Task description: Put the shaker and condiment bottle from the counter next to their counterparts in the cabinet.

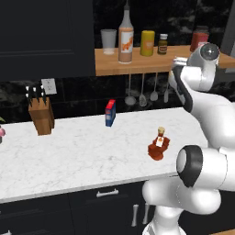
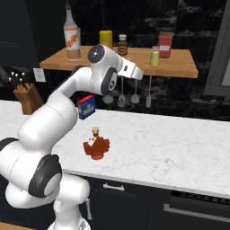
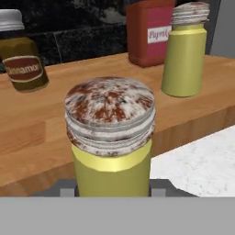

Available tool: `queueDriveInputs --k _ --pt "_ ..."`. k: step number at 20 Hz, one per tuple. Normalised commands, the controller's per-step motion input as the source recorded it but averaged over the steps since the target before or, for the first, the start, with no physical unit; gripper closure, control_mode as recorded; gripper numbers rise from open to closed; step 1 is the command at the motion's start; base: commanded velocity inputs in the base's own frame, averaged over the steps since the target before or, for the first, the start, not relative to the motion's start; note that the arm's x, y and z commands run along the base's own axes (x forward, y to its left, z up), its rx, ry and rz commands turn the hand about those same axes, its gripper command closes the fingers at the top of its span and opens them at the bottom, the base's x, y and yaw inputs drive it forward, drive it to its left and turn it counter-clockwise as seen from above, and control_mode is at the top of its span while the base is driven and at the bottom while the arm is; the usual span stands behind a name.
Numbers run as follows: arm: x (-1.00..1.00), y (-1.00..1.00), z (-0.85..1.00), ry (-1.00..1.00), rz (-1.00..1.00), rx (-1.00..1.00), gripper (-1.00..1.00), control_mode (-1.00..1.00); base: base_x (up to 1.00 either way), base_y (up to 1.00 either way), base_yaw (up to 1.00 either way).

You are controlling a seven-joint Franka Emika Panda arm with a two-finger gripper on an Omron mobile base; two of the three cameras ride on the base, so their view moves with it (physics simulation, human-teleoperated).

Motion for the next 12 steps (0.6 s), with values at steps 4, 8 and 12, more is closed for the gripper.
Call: queueDriveInputs --k 4,8,12 --pt "0.54 -0.07 -0.18 -0.10 -0.03 -0.01 1.00 -1.00 0.00 0.00 0.00" --pt "0.54 -0.10 0.08 -0.03 -0.02 0.09 1.00 -1.00 0.00 0.00 0.00" --pt "0.04 0.00 0.48 0.00 0.00 0.06 1.00 -1.00 0.00 0.00 0.00"
